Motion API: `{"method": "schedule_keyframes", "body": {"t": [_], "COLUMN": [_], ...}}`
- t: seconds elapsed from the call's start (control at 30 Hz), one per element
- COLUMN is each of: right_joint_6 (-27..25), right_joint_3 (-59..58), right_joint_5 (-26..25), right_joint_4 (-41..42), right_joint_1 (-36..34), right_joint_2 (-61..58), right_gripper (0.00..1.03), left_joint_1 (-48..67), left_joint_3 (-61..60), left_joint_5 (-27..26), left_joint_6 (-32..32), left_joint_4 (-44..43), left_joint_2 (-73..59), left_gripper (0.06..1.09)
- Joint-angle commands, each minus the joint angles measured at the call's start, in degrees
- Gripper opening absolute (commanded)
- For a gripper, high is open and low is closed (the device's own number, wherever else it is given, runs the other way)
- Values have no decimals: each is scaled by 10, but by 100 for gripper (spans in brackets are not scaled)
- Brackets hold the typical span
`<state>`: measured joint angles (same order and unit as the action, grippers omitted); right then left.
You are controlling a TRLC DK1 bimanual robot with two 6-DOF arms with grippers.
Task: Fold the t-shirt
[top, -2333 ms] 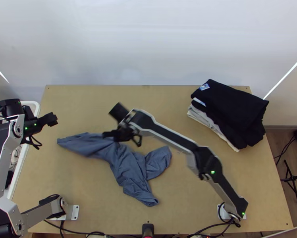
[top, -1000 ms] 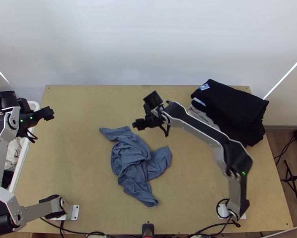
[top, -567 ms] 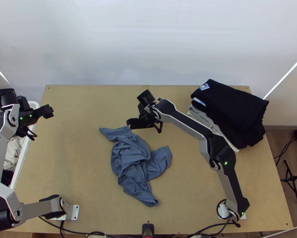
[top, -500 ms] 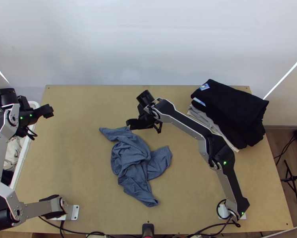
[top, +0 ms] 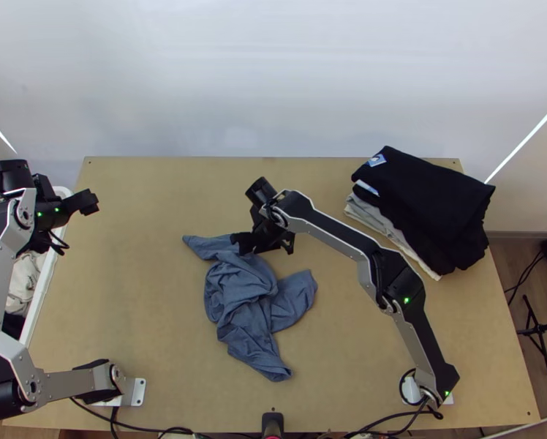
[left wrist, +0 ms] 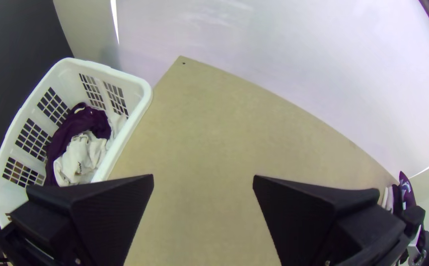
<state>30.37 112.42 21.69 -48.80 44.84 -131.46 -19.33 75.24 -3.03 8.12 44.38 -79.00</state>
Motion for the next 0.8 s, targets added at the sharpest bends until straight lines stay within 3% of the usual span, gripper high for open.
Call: {"method": "schedule_keyframes", "body": {"t": [0.0, 0.03, 0.17, 0.63, 0.77], "right_joint_6": [-1, -1, -2, 14, 10], "right_joint_3": [-17, -18, -25, 37, 99], "right_joint_5": [1, 1, 0, -3, -58], "right_joint_4": [-3, -3, 14, 60, 83], "right_joint_1": [8, 9, 11, 7, -4], "right_joint_2": [1, 1, 16, 115, 113], "right_gripper": [55, 48, 4, 3, 3], "left_joint_1": [-4, -4, -4, -4, -4], "left_joint_3": [2, 1, 2, 20, 23], "left_joint_5": [0, 0, 0, 0, -1], "left_joint_6": [1, 1, 1, -1, 1], "left_joint_4": [0, 0, 0, 3, 4], "left_joint_2": [-1, -1, -2, -3, -2], "left_gripper": [104, 104, 104, 104, 104]}}
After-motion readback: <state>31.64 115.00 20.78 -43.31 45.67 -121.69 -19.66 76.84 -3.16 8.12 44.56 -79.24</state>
